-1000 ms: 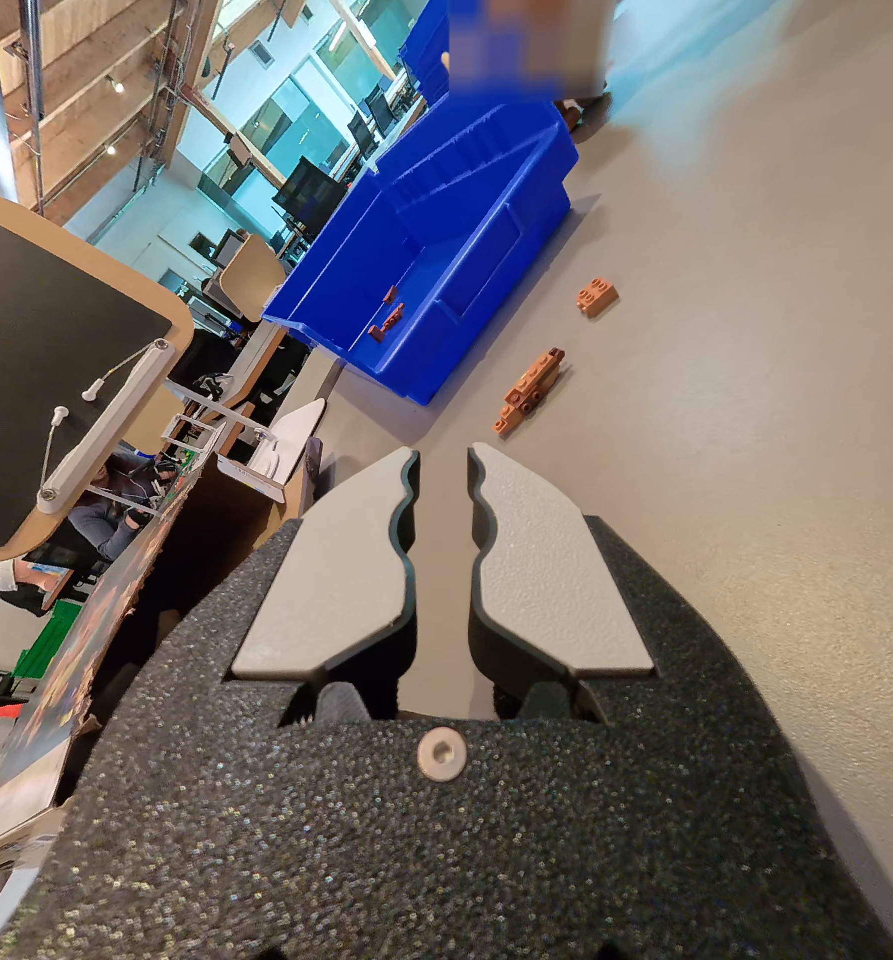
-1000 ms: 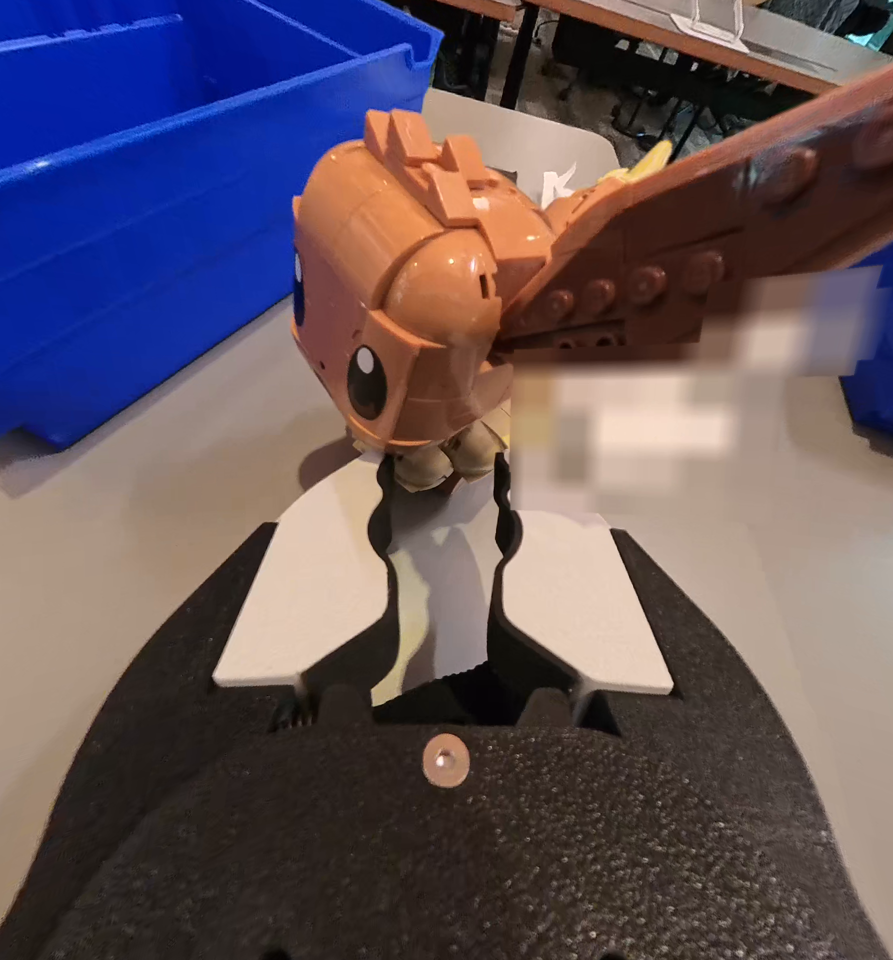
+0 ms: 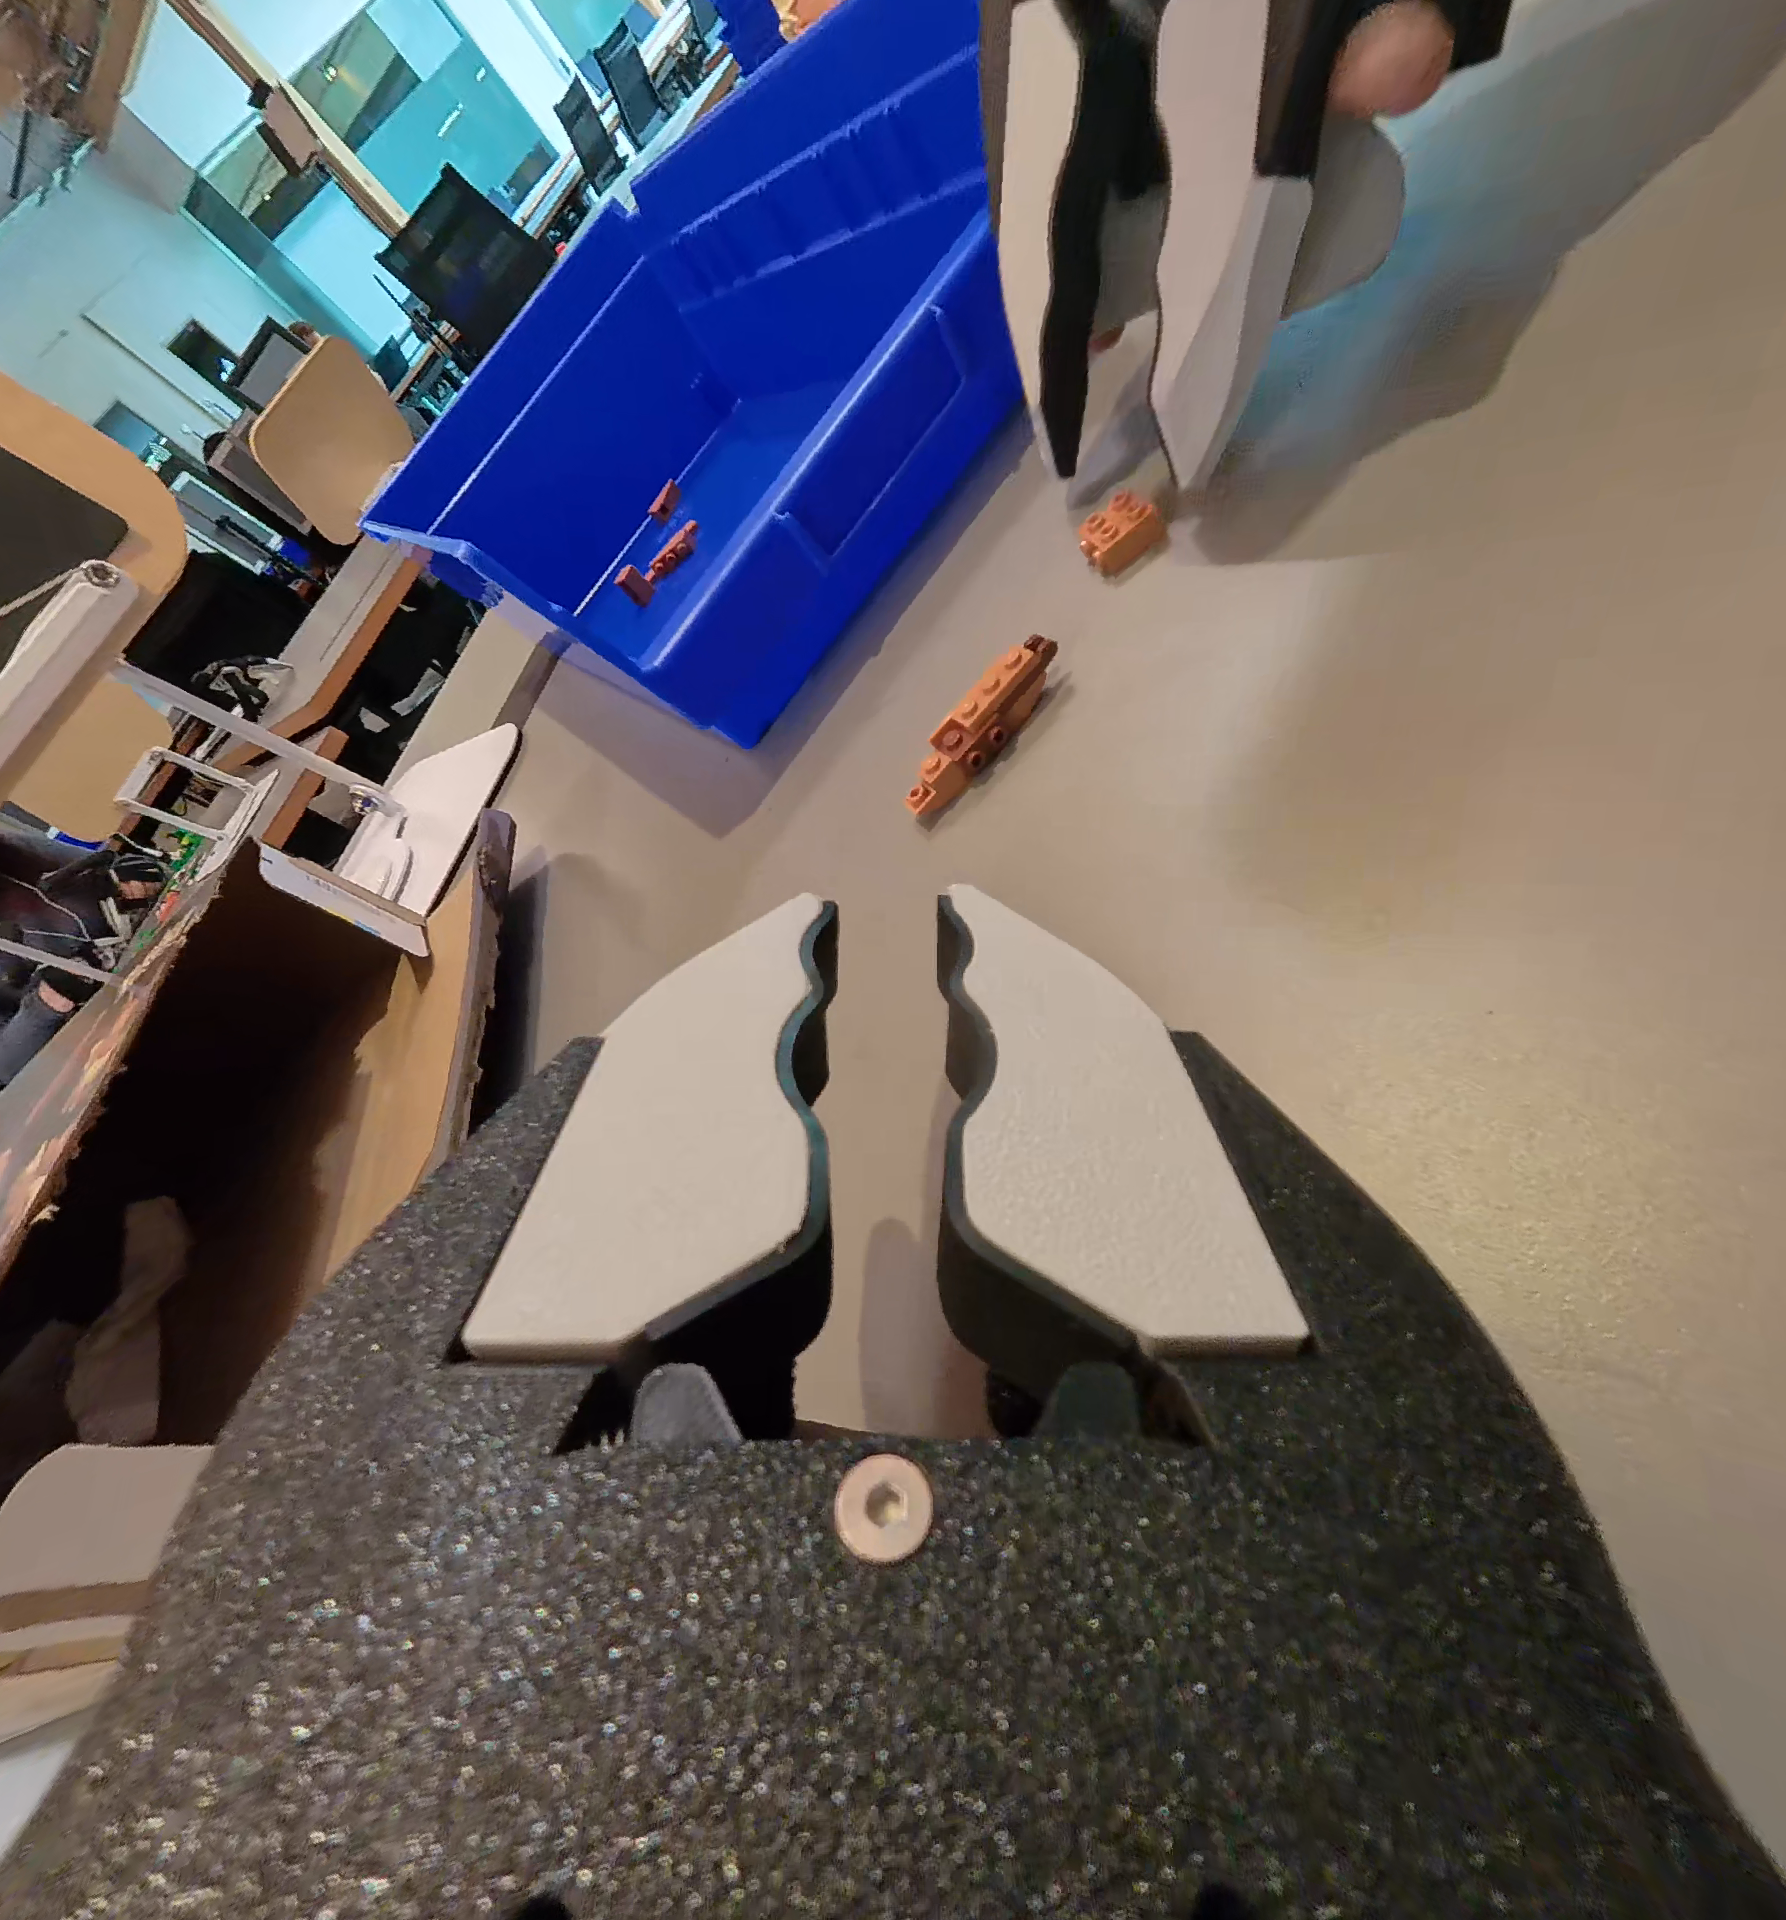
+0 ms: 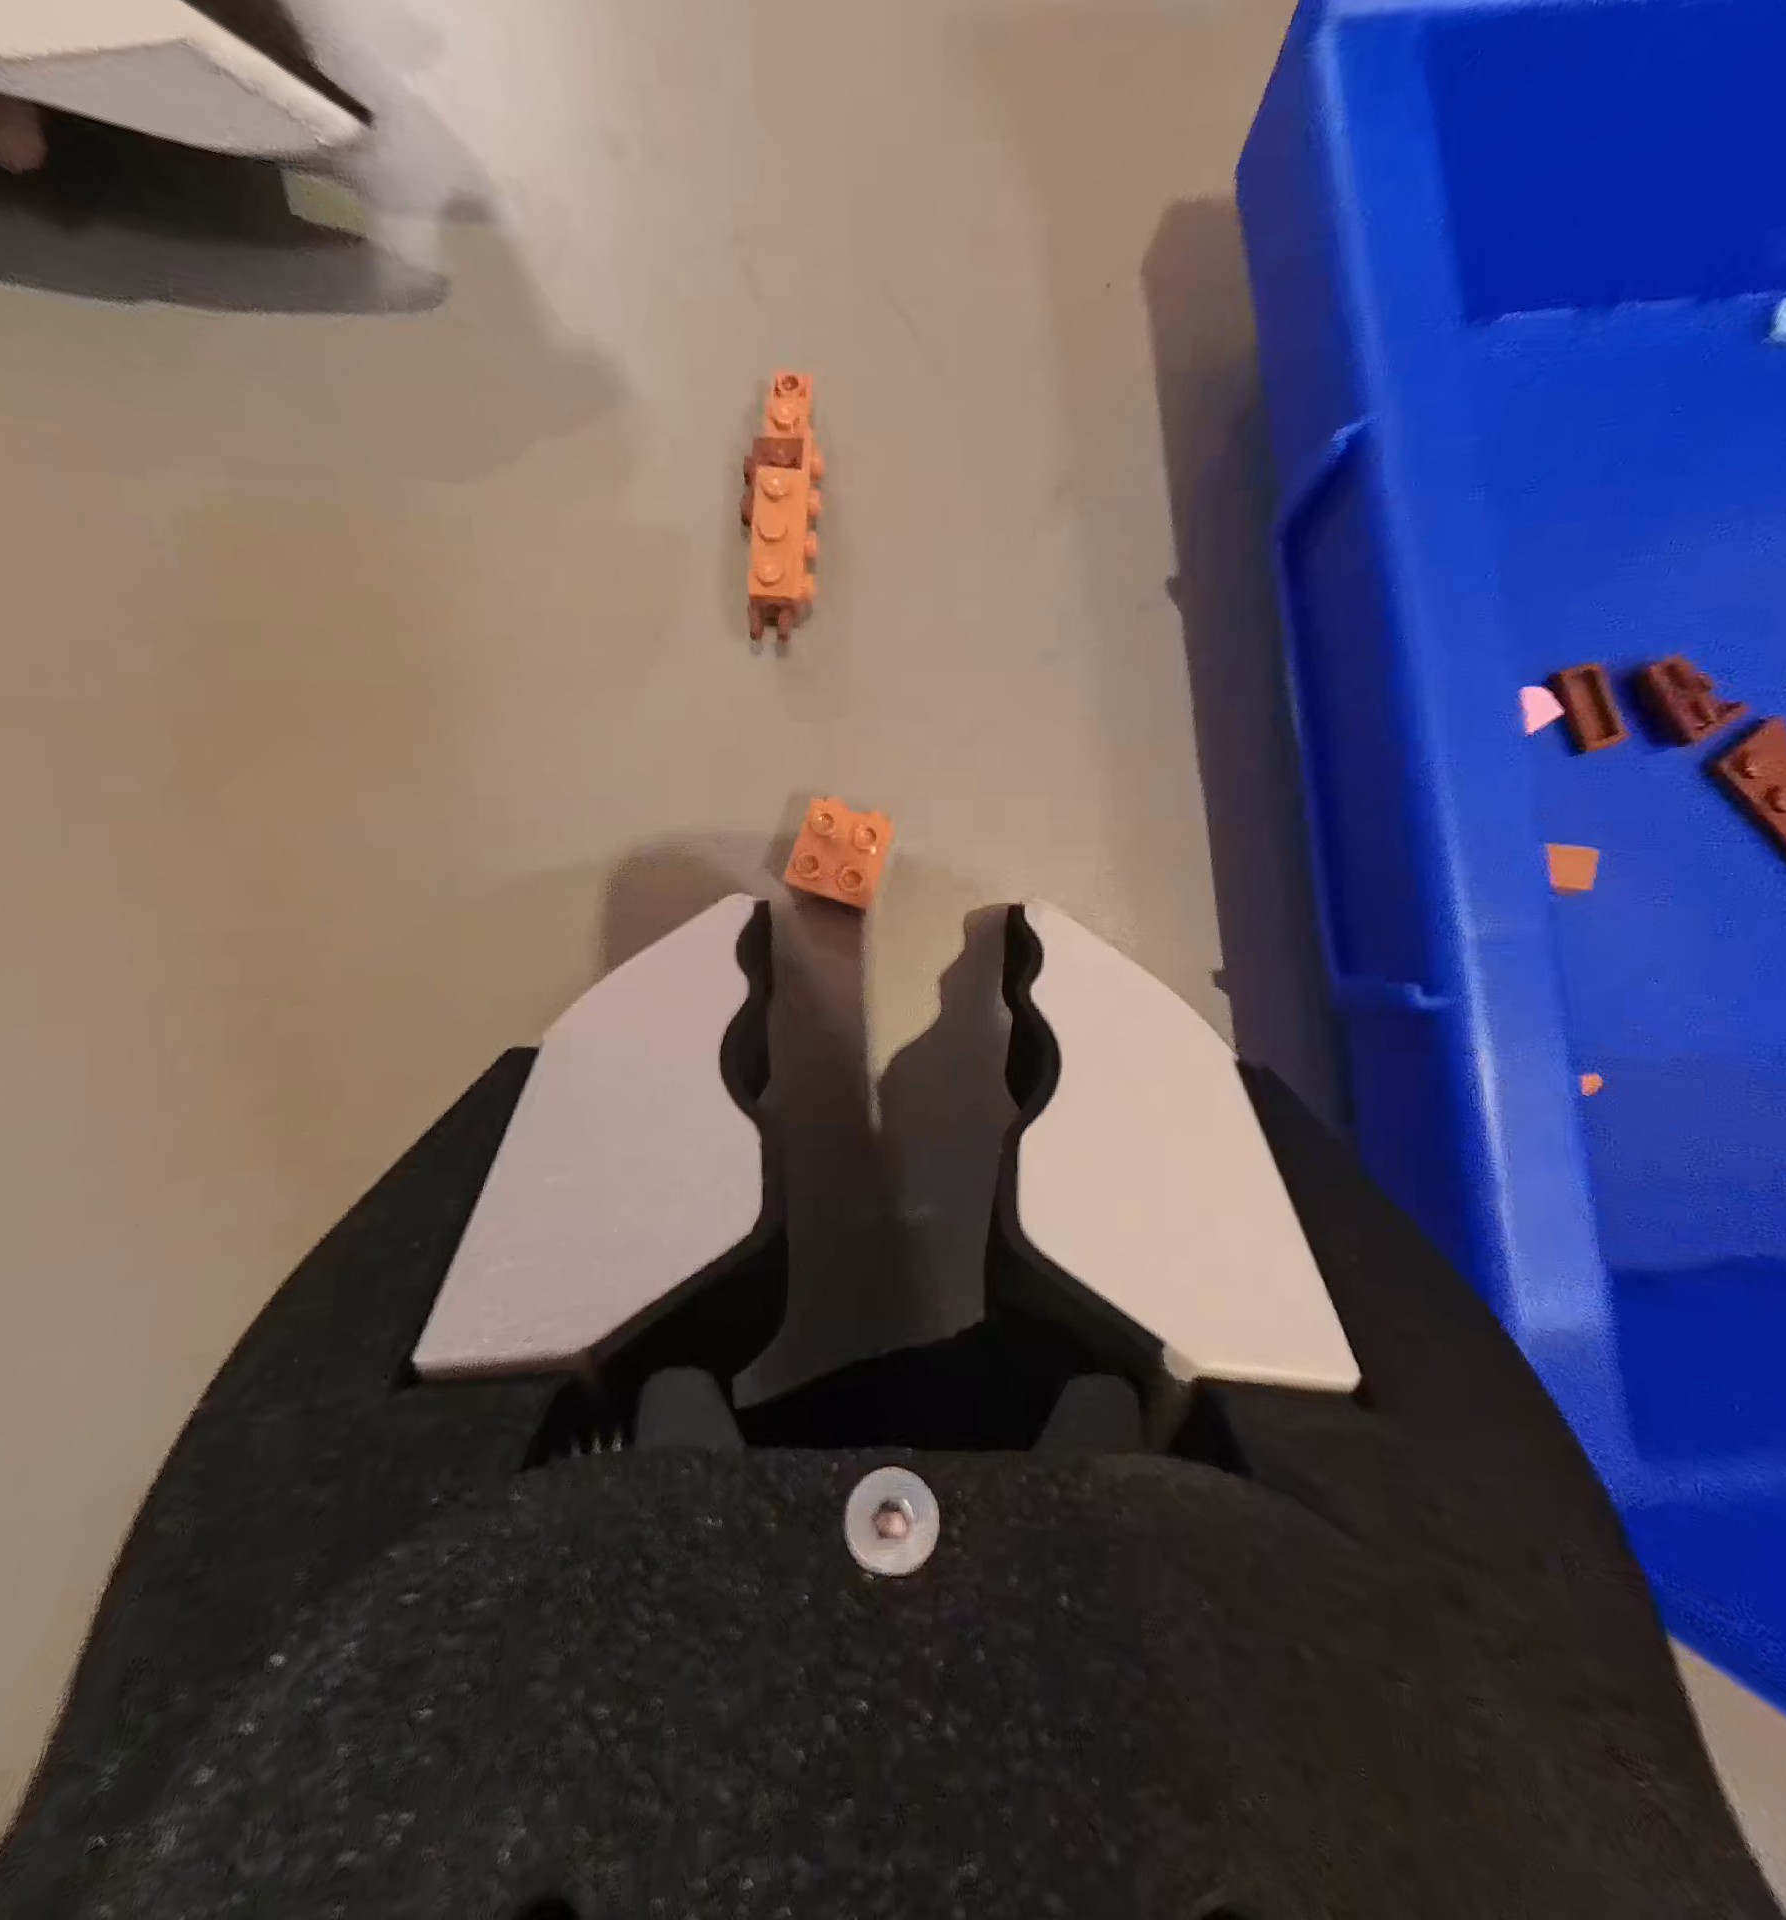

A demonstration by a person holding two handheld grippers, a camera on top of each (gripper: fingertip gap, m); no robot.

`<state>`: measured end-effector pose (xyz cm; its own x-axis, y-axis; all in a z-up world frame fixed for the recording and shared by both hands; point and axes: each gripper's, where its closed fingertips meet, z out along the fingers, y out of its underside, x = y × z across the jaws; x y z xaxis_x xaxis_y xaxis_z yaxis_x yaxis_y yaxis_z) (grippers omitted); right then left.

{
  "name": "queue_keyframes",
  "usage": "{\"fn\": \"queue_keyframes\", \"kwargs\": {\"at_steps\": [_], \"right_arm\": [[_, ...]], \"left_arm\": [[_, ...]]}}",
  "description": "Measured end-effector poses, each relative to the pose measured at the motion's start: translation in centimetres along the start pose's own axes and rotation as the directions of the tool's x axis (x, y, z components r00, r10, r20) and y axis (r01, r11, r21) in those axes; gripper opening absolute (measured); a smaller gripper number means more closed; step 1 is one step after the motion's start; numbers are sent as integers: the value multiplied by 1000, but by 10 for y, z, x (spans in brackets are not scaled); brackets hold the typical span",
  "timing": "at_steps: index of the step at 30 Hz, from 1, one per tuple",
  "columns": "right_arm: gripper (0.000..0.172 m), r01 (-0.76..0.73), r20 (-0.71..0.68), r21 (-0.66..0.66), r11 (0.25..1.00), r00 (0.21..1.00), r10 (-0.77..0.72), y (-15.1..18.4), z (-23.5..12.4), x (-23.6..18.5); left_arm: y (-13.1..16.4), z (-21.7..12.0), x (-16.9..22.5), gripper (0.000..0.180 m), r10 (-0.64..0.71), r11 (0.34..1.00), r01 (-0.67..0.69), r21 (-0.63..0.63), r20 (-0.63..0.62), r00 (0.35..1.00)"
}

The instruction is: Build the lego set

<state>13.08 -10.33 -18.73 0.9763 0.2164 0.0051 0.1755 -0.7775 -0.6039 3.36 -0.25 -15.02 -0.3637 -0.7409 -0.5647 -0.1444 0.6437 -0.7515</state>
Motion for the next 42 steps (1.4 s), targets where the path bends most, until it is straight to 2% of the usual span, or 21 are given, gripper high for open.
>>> {"fn": "queue_keyframes", "kwargs": {"at_steps": [2, 4, 10, 13, 15, 19, 23, 24, 25, 27, 30, 32, 35, 37, 40, 42], "right_arm": [[37, -6, -12, 0, 1000, 1000, 6, -3, 6, 2], [17, 11, 14, 2, 1000, 1000, -11, -7, 9, -3], [17, 70, 46, 6, 998, 996, -70, -17, 16, -8], [38, 106, 39, -15, 994, 994, -105, -18, 15, -6], [40, 119, 31, 2, 993, 992, -119, -24, 10, -4], [38, 132, 65, 37, 991, 989, -134, -46, 15, -13], [38, 200, 81, -47, 979, 977, -196, -52, 40, -20], [32, 207, 97, -52, 977, 975, -201, -54, 45, -21], [17, 206, 111, -54, 977, 974, -200, -57, 47, -22], [13, 221, 111, -61, 973, 971, -214, -60, 50, -20], [13, 199, 94, 15, 980, 975, -200, -74, 49, -15], [13, 146, 154, 170, 975, 973, -172, -94, 41, -22], [13, 16, 256, 399, 917, 958, -129, -124, 20, -30], [13, -85, 334, 507, 858, 937, -104, -137, 6, -34], [13, -196, 428, 592, 782, 898, -100, -146, -11, -39], [13, -226, 452, 632, 741, 884, -116, -147, -21, -38]], "left_arm": [[1, 1, 1, 18, 1, 1000, -1, -5, -4, 1000], [1, 1, 1, 18, 2, 1000, -2, -8, -5, 1000], [2, 2, 1, 18, 3, 1000, -3, -15, -3, 1000], [2, 3, 1, 18, 4, 1000, -4, -17, -3, 1000], [3, 3, 1, 18, 4, 1000, -4, -23, -5, 1000], [4, 5, 2, 18, 5, 999, -5, -33, -13, 1000], [5, 5, 3, 18, 5, 999, -5, -37, -17, 1000], [5, 5, 3, 18, 4, 999, -4, -36, -18, 1000], [4, 5, 3, 18, 0, 999, -1, -35, -20, 1000], [4, 5, 2, 18, -16, 999, 15, -32, -25, 1000], [3, 4, -4, 18, -92, 996, 91, -22, -30, 995], [0, 4, -12, 18, -187, 982, 187, -8, -36, 982], [-13, 7, -22, 20, -375, 923, 380, 54, -92, 923], [-29, 11, -28, 21, -496, 847, 518, 117, -172, 851], [-46, 18, -39, 23, -622, 704, 682, 197, -292, 726], [-55, 21, -40, 24, -650, 623, 752, 215, -393, 651]]}}
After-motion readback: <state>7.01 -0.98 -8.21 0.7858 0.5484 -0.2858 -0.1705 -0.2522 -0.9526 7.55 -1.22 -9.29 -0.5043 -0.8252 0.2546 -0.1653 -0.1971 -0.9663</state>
